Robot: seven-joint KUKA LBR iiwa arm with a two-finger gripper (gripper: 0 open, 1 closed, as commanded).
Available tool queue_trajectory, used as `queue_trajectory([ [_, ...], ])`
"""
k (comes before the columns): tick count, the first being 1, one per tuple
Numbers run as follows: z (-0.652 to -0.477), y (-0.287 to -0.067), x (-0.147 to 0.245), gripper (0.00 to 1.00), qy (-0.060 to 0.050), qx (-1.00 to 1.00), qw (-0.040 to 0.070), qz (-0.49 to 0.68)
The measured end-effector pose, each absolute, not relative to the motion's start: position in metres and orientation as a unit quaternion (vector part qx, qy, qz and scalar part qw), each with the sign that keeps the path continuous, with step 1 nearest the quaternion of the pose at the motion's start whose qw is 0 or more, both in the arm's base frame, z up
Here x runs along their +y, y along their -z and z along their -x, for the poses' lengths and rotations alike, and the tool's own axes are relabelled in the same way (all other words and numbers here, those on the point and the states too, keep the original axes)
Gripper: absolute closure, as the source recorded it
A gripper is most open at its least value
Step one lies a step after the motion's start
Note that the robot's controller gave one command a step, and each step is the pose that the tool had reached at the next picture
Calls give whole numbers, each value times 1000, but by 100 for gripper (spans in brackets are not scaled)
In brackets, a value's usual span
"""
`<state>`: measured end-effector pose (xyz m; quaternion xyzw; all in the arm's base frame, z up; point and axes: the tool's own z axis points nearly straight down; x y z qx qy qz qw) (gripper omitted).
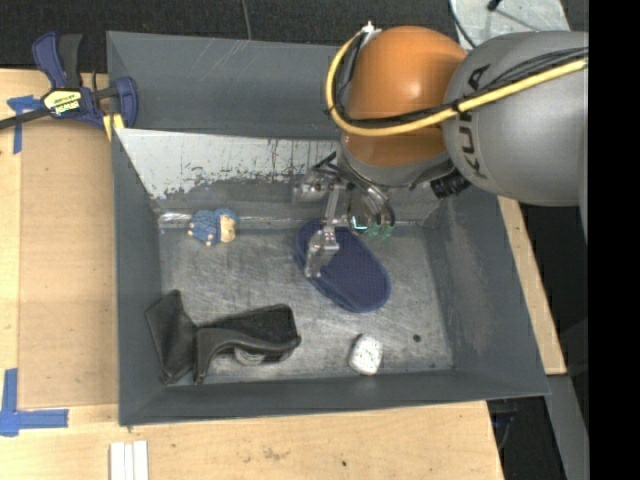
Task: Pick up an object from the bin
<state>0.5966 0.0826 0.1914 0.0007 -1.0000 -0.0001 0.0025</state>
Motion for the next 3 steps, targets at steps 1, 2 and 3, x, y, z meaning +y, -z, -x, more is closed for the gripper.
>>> queue_trajectory([
  [1, -621, -74, 27, 0, 2, -999, -3, -54],
  [2, -622, -78, 29, 100, 1, -998, -4, -55],
  [3, -611, -212, 7, 100, -1, -965, -5, -263],
])
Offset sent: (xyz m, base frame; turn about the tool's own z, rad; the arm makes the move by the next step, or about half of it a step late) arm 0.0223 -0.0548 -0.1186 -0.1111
